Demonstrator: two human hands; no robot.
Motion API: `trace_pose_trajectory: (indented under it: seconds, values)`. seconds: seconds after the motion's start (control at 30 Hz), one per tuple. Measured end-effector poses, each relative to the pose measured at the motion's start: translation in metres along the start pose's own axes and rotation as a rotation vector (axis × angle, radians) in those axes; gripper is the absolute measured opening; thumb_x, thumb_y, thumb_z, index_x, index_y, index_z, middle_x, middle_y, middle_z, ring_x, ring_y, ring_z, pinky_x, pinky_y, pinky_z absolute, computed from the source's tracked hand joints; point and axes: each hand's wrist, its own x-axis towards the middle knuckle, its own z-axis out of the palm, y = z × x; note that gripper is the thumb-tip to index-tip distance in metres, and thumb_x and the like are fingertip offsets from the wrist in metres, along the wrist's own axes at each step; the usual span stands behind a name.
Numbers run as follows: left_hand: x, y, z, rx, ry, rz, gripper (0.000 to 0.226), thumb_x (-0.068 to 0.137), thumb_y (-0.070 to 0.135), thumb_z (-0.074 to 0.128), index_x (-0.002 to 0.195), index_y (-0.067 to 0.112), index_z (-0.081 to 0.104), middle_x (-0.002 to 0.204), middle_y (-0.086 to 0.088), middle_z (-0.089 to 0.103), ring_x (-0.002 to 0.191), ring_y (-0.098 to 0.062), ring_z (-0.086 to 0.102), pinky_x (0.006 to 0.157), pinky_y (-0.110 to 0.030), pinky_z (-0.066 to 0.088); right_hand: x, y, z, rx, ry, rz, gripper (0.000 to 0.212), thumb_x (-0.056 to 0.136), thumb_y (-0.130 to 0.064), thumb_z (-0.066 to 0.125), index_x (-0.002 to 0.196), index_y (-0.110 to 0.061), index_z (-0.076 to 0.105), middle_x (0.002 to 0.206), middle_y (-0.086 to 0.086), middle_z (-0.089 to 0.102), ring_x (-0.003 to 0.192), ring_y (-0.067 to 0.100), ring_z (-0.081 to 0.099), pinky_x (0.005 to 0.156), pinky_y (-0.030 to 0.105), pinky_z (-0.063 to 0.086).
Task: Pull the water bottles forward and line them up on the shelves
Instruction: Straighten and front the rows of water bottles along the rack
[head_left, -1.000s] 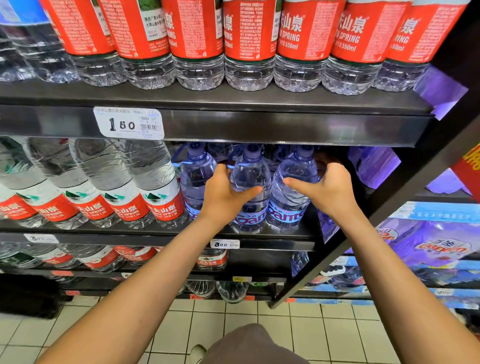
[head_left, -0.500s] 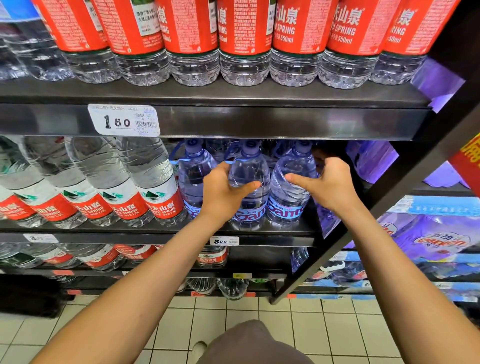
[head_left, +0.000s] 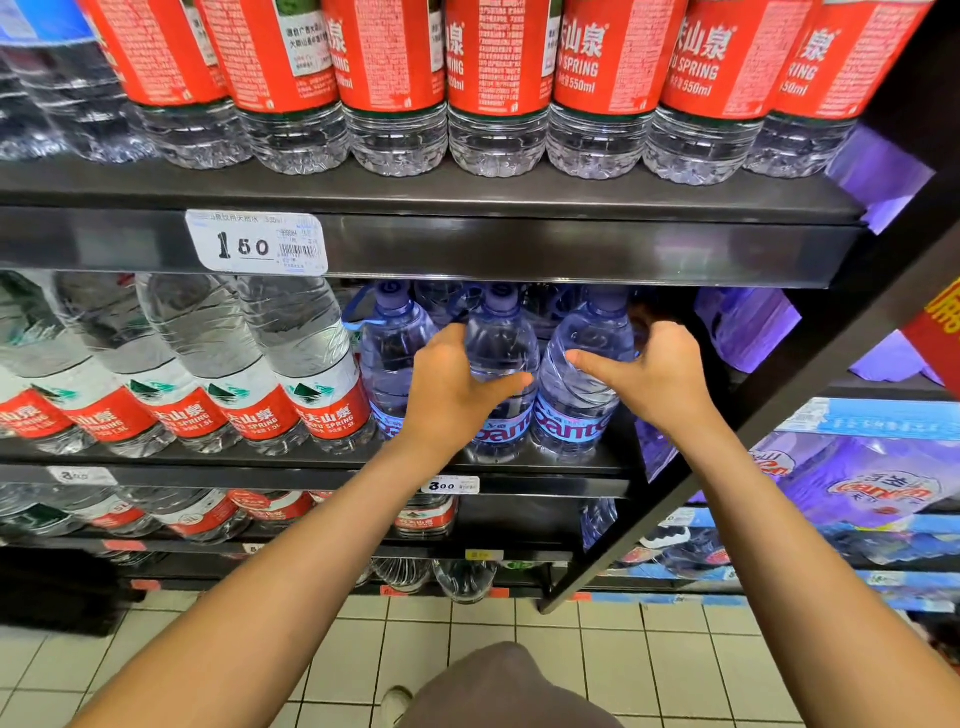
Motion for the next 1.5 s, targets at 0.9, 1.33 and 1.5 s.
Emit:
trace_pose_trajectory:
  seconds: [0.9,1.33,1.5]
  values:
    - [0.002,0.002,-0.002,0.063,0.05,0.051,0.053,0.071,0.042,0.085,0.107,0.009,0.065,0.103,-0.004,0.069,0.1,-0.019,0.062,0.085,-0.033,0.051,-0.008,-0.005,0.001,0.041,0.004,-0.073,0.05,0.059,-0.049,0.092,0.091,-0.015,0.075,0.09,-0.002,0.076,0.085,0.012,0.07,0.075,0.027,0.055]
    - [0.009,0.009,-0.009,0.106,0.006,0.055,0.042,0.074,0.034,0.085,0.1,0.007,0.067,0.098,-0.007,0.071,0.094,-0.021,0.066,0.081,-0.035,0.054,-0.004,0.001,0.001,0.046,0.004,-0.019,0.059,0.063,-0.062,0.083,0.094,-0.013,0.074,0.091,0.001,0.075,0.09,0.015,0.069,0.082,0.038,0.056]
    - [0.011,0.007,-0.007,0.117,-0.006,0.033,0.044,0.076,0.034,0.084,0.1,0.003,0.064,0.097,-0.009,0.069,0.092,-0.023,0.065,0.079,-0.035,0.053,-0.007,-0.001,0.002,0.059,0.026,-0.067,0.04,0.066,-0.056,0.084,0.087,-0.023,0.075,0.078,-0.017,0.07,0.077,-0.004,0.067,0.074,0.019,0.054]
